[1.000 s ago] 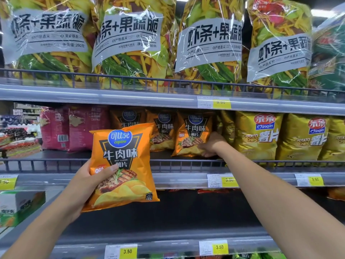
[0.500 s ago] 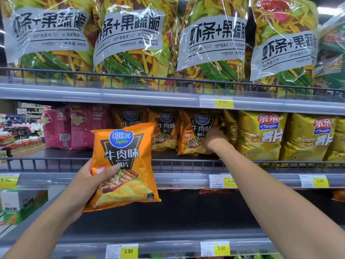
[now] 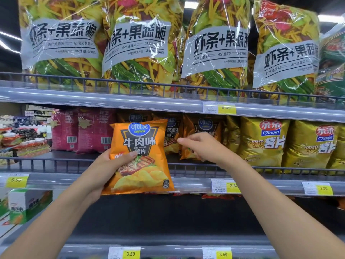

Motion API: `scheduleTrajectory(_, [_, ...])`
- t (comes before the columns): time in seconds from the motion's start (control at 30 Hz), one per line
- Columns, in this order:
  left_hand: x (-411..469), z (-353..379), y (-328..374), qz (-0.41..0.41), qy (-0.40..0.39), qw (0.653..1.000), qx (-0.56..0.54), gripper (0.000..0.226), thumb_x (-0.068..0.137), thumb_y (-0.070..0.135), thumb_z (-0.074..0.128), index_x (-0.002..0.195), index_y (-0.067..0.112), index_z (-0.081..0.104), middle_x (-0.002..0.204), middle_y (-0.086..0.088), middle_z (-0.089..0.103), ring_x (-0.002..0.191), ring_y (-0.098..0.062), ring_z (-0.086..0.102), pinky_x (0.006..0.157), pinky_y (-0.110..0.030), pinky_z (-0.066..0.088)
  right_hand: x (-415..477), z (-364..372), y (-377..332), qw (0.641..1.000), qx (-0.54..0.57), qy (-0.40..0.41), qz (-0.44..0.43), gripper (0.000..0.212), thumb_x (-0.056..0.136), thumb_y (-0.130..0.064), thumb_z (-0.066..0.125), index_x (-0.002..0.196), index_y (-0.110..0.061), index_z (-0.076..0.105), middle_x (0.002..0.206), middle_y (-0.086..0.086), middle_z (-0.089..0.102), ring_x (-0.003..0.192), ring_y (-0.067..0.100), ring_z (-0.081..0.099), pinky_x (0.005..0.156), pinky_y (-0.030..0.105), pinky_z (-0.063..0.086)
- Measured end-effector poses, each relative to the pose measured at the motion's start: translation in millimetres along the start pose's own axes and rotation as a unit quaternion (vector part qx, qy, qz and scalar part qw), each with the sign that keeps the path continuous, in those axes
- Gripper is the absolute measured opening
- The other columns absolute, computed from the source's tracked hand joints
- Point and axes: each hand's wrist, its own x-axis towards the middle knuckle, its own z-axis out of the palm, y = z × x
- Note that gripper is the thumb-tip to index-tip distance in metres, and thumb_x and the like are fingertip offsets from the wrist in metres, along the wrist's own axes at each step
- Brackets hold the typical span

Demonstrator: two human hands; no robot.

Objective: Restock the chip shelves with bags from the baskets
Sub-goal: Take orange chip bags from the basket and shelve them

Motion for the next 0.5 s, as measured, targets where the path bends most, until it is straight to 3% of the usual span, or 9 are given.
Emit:
scheduleTrajectory(0.03, [3.9,3.0,4.7,-0.010,-0.005,1.000,-0.008,0.069,0.065,0.043,0.095,0.124,0.017,0.071,0.112,-0.014,0.079,0.098,-0.035,0.077,0.090,-0.048,0.060,-3.7,1.1,-5.3,0.999,0.011,-0.047,0.011,0.051,0.092,-0.064,0.060,0.115,-0.020,0.073,0.071,-0.017,0.062,0.059,0.004,0.047,0.059,0.022,0.040])
scheduleTrajectory(0.1, [8.8,12.7,17.0,-0.034,-0.018,0.999,-0.015,0.059,0.072,0.037,0.087,0.123,0.011,0.073,0.110,-0.017,0.078,0.093,-0.035,0.078,0.087,-0.048,0.062,-5.7,3.4,-11.3,0.993,0.015,-0.117,0.026,0.056,0.090,-0.071,0.057,0.120,-0.024,0.070,0.097,-0.012,0.070,0.059,0.008,0.042,0.052,0.021,0.035])
scheduleTrajectory(0.13, [11.4,18.0,24.1,-0.047,-0.024,0.998,-0.017,0.053,0.075,0.035,0.083,0.120,0.009,0.073,0.109,-0.018,0.078,0.089,-0.033,0.078,0.083,-0.047,0.064,-4.1,5.1,-12.1,0.989,0.026,-0.145,0.030,0.056,0.090,-0.072,0.057,0.120,-0.026,0.070,0.100,-0.012,0.069,0.060,0.009,0.040,0.051,0.020,0.032])
scheduleTrajectory(0.2, [19.3,26.6,36.6,-0.070,-0.035,0.997,-0.019,0.046,0.080,0.033,0.081,0.116,0.005,0.075,0.107,-0.019,0.078,0.080,-0.029,0.078,0.072,-0.042,0.066,-1.4,7.3,-15.4,0.980,0.082,-0.177,0.051,0.047,0.091,-0.068,0.059,0.106,-0.025,0.072,0.079,-0.011,0.062,0.061,0.011,0.037,0.051,0.021,0.025])
scheduleTrajectory(0.27, [29.6,30.6,46.1,-0.089,-0.047,0.995,-0.012,0.050,0.080,0.036,0.081,0.117,0.003,0.074,0.108,-0.019,0.078,0.078,-0.027,0.078,0.067,-0.037,0.066,3.4,7.1,-16.6,0.970,0.147,-0.177,0.080,0.039,0.093,-0.060,0.064,0.092,-0.022,0.068,0.066,-0.009,0.056,0.062,0.014,0.040,0.056,0.023,0.020])
scheduleTrajectory(0.33, [39.1,31.5,51.1,-0.106,-0.057,0.993,-0.014,0.052,0.079,0.039,0.081,0.117,0.004,0.073,0.108,-0.017,0.078,0.079,-0.025,0.076,0.073,-0.035,0.065,9.7,3.8,-15.5,0.966,0.177,-0.159,0.101,0.034,0.095,-0.053,0.064,0.091,-0.019,0.065,0.062,-0.008,0.052,0.056,0.009,0.037,0.054,0.021,0.019])
scheduleTrajectory(0.43, [51.2,29.1,53.8,-0.098,-0.066,0.993,0.013,0.038,0.092,0.035,0.074,0.120,0.009,0.070,0.111,-0.014,0.079,0.095,-0.025,0.074,0.091,-0.038,0.060,18.6,0.7,-14.5,0.969,0.180,-0.112,0.128,0.038,0.096,-0.048,0.067,0.106,-0.012,0.063,0.061,-0.006,0.050,0.051,0.006,0.036,0.048,0.019,0.021])
scheduleTrajectory(0.5, [61.3,25.6,51.9,-0.094,-0.075,0.991,0.062,0.036,0.095,0.031,0.072,0.124,0.010,0.069,0.112,-0.012,0.079,0.104,-0.026,0.073,0.095,-0.040,0.058,28.5,2.9,-9.4,0.974,0.165,-0.071,0.140,0.043,0.095,-0.045,0.069,0.120,-0.012,0.059,0.063,-0.003,0.046,0.052,0.006,0.037,0.047,0.020,0.025])
